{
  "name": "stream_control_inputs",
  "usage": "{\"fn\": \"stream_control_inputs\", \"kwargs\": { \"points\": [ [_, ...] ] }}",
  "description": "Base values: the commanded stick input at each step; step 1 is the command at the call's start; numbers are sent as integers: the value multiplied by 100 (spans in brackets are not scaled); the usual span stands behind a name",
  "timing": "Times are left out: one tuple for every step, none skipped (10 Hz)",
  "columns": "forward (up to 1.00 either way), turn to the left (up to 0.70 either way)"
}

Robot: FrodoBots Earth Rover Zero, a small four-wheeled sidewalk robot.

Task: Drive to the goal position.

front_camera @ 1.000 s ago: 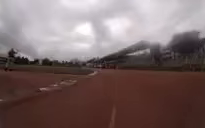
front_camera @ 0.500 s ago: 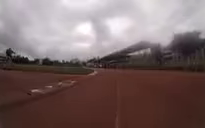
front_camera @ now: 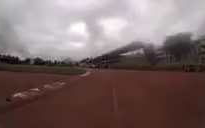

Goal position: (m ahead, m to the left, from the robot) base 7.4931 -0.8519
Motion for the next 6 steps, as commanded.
{"fn": "stream_control_inputs", "kwargs": {
  "points": [
    [70,0],
    [70,0],
    [70,0],
    [70,0],
    [70,0],
    [70,0]
  ]
}}
